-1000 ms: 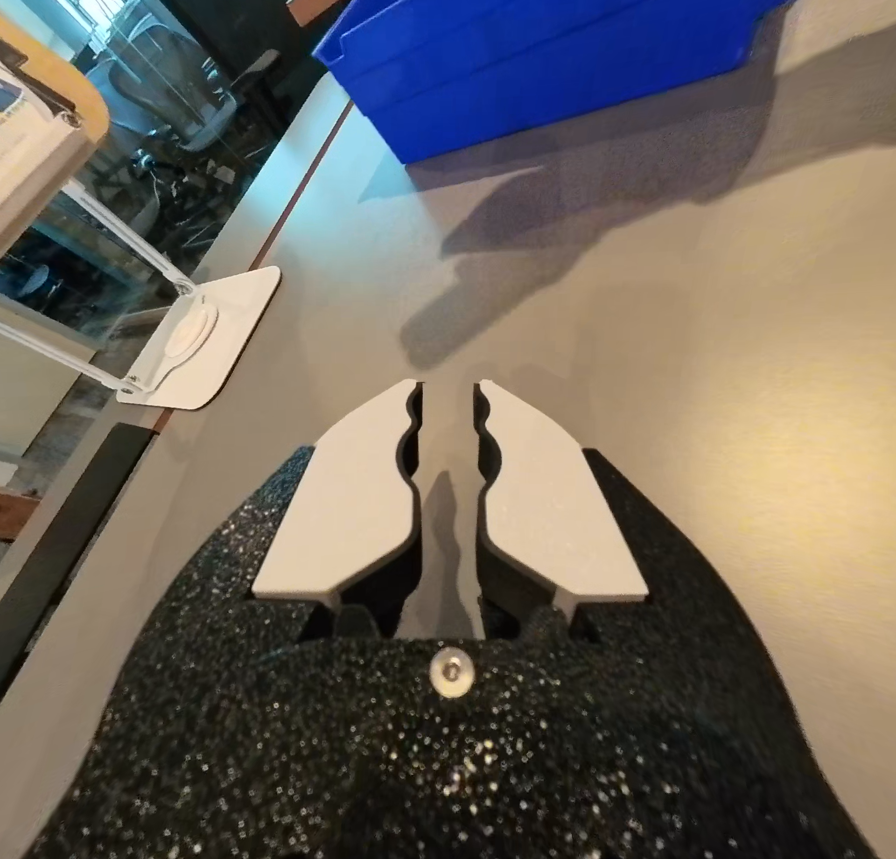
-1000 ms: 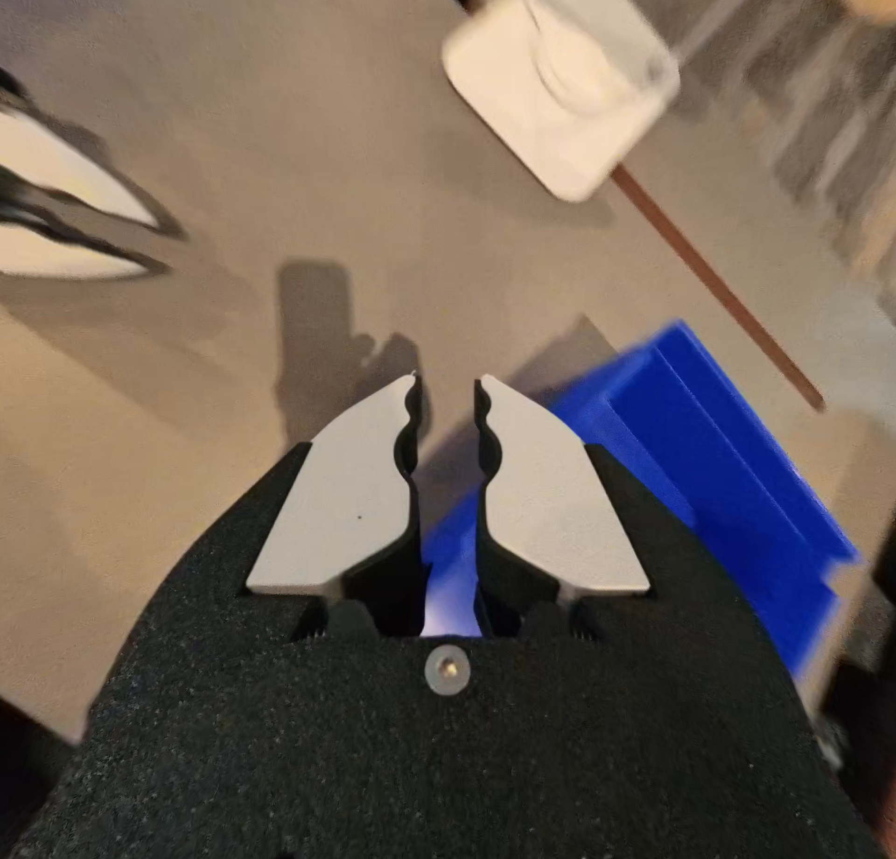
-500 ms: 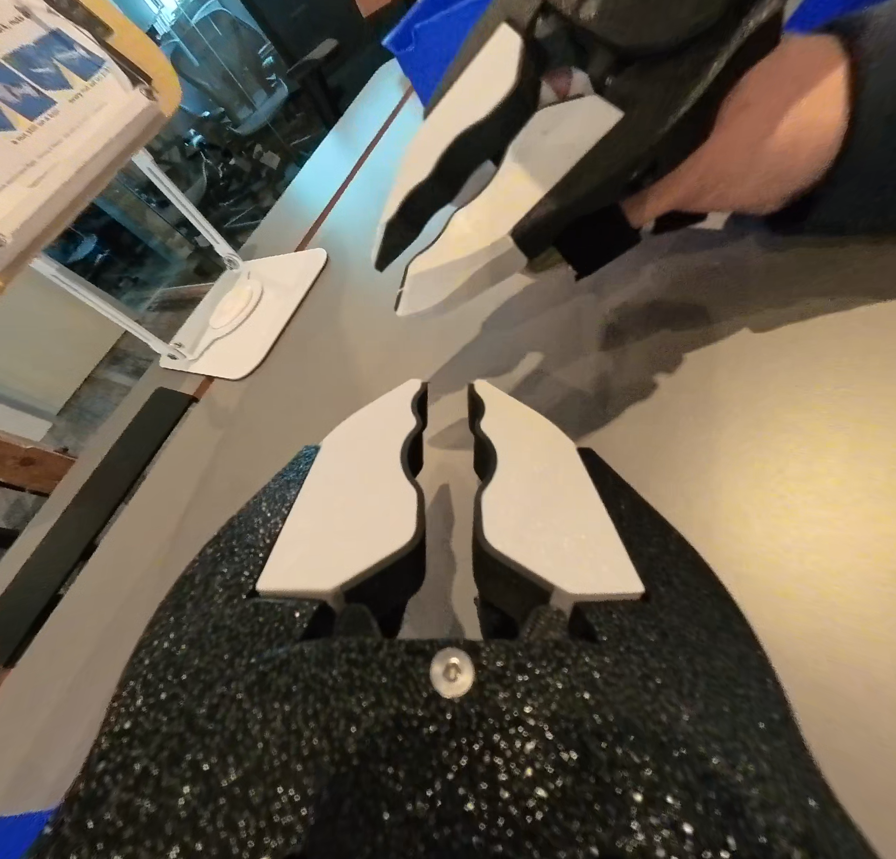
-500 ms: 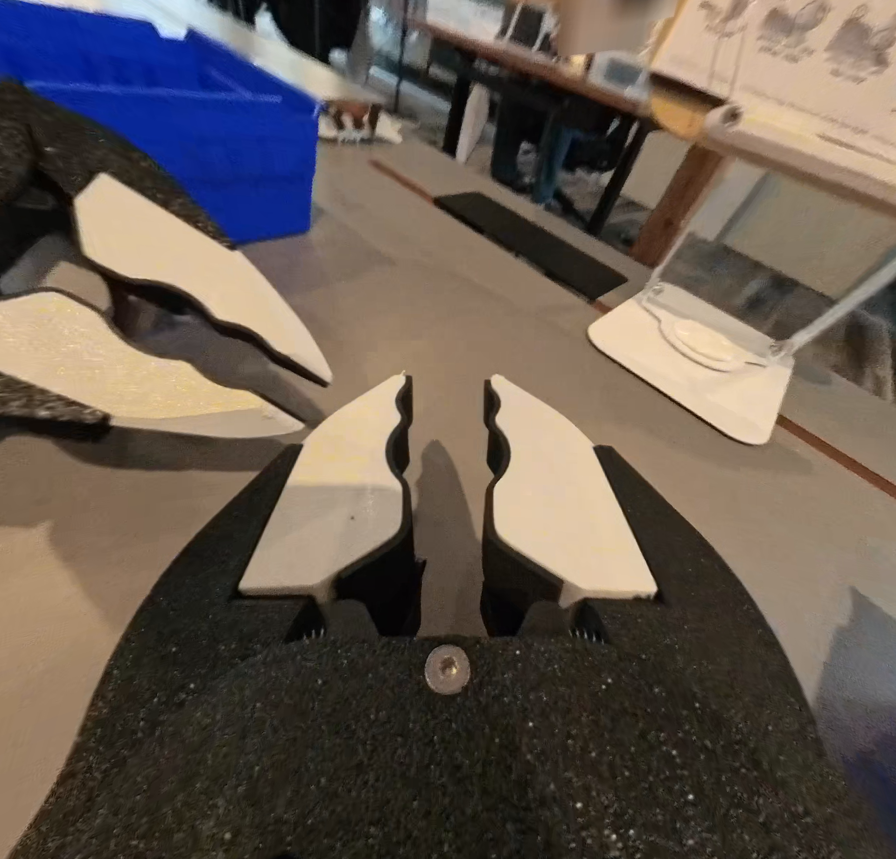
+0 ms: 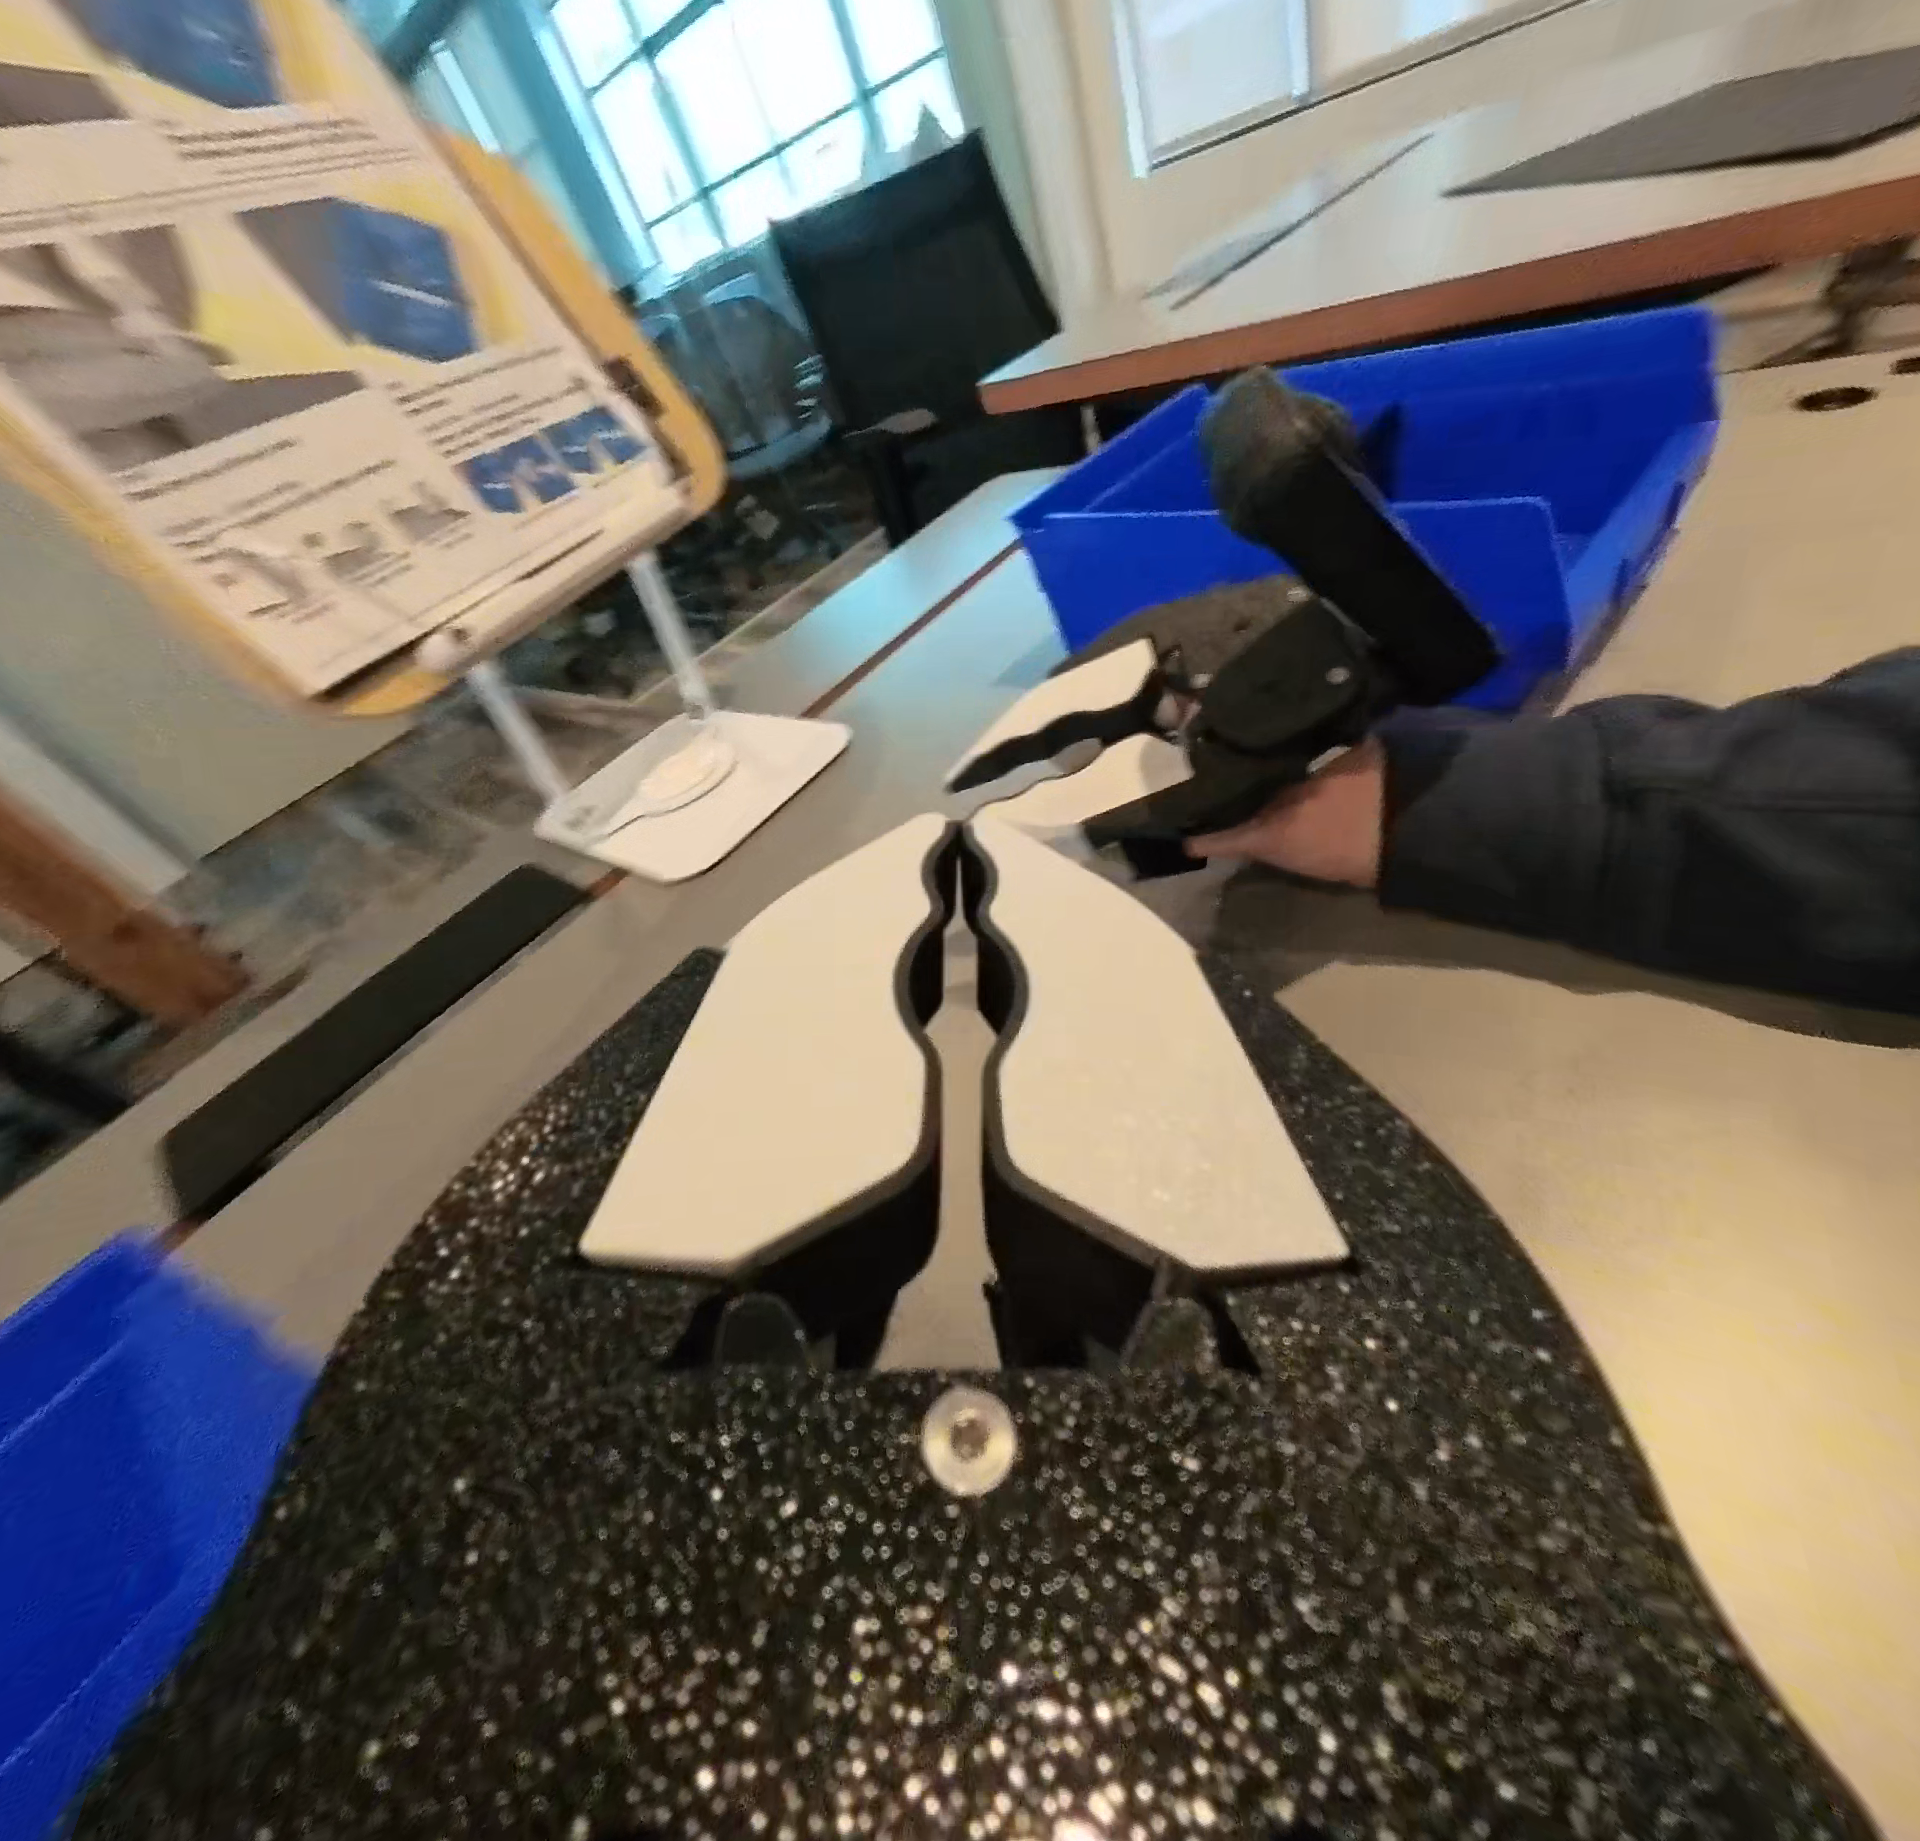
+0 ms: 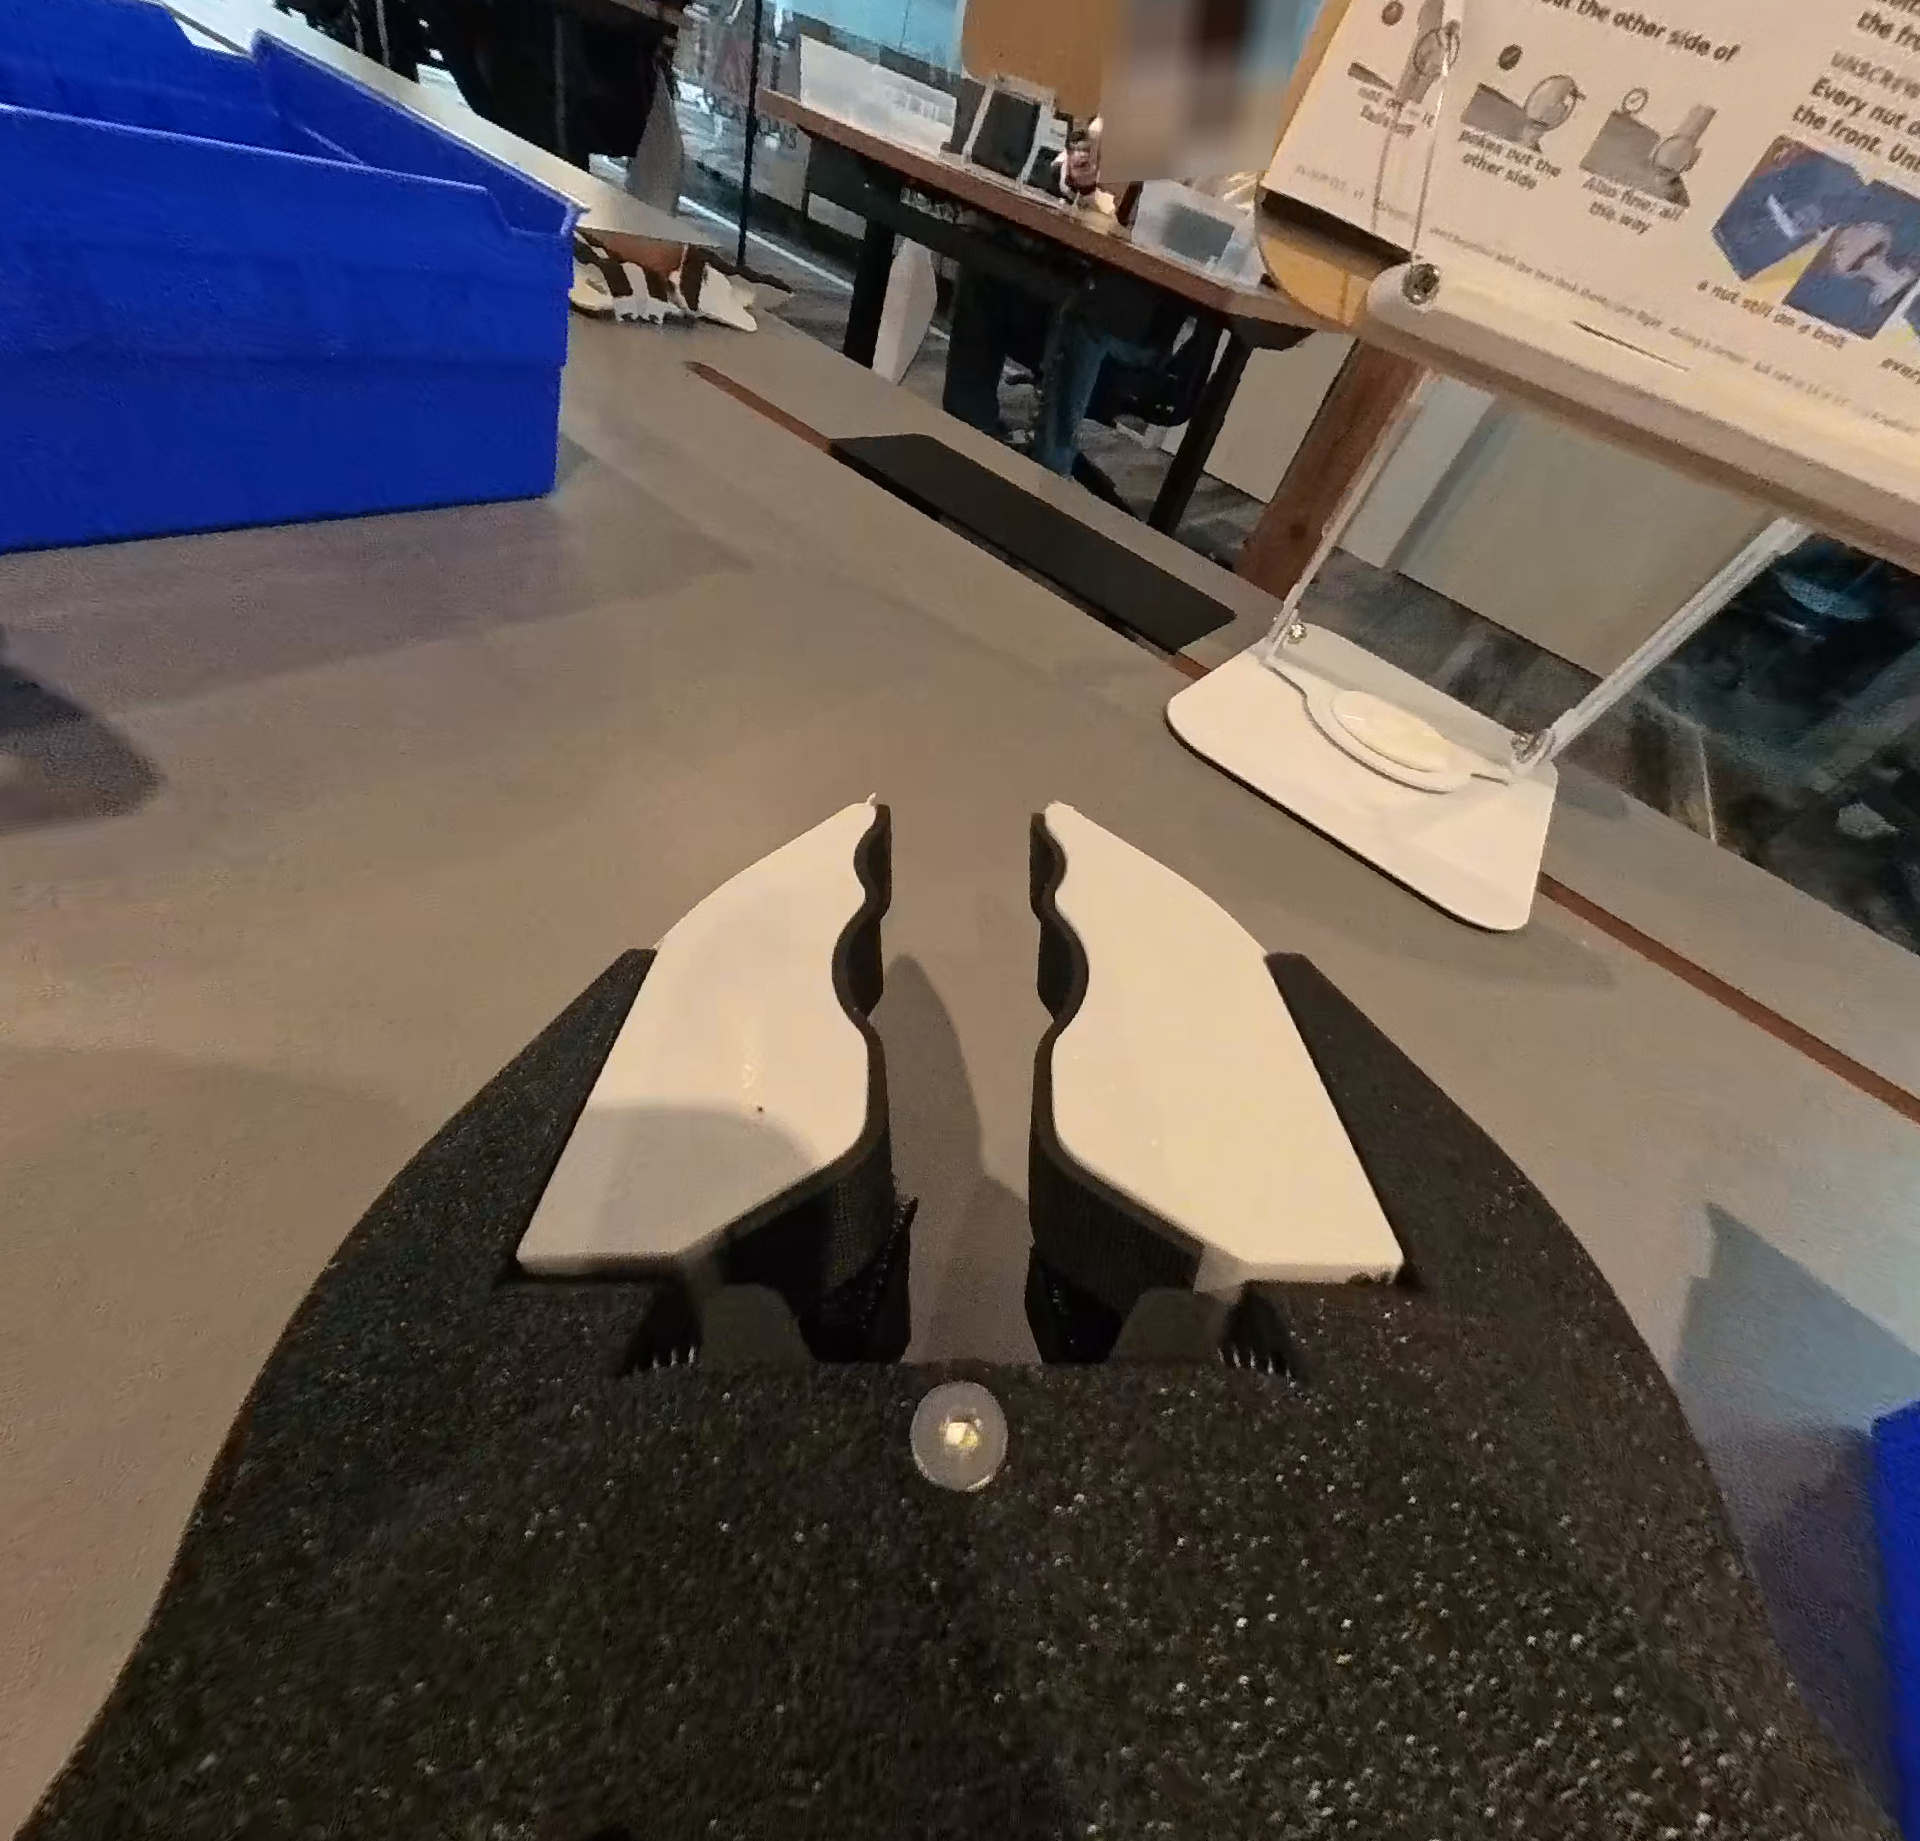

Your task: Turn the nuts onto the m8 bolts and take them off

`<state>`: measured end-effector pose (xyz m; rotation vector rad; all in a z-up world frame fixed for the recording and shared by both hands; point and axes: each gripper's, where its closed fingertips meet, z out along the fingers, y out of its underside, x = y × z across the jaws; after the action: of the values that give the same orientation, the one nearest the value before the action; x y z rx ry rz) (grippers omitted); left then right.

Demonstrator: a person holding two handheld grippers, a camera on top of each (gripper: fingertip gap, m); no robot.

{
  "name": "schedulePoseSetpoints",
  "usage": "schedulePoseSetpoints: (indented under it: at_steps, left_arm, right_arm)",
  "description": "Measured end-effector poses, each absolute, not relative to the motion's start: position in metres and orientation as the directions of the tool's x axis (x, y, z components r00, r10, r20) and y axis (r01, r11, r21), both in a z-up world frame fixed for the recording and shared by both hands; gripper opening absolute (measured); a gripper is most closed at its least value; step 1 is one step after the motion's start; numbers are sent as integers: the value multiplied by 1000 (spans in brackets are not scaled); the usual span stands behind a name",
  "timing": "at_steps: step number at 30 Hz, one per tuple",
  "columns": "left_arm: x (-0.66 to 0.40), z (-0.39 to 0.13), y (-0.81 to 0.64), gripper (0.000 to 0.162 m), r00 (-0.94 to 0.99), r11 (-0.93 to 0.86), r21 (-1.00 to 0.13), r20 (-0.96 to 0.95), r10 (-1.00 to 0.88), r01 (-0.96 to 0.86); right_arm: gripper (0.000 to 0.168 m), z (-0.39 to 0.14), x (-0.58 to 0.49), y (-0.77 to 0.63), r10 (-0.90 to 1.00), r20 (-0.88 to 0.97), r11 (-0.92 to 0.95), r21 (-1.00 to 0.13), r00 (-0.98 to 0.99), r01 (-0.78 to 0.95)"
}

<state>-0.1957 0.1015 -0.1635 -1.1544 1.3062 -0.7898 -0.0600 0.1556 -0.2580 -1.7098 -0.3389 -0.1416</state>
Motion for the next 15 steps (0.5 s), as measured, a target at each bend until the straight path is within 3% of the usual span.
schedulePoseSetpoints:
  at_steps: [5, 10, 12, 15]
  left_arm:
    - [-300, -155, 180, 0, 544, 100, -931, -289, -787, -350]
    - [-374, -206, 251, 3, 769, -359, -883, -5, -639, -304]
    - [-385, -240, 266, 18, 810, -553, -782, 110, -577, -288]
    - [-387, -270, 282, 33, 839, -672, -686, 167, -518, -279]
  right_arm:
    - [23, -252, -63, 151, 133, 315, -74, -942, 940, 326]
    - [23, -252, -63, 150, 140, 314, -75, -942, 939, 326]
    - [22, -253, -64, 150, 145, 317, -74, -941, 937, 330]
    - [22, -253, -65, 150, 148, 319, -75, -940, 936, 332]
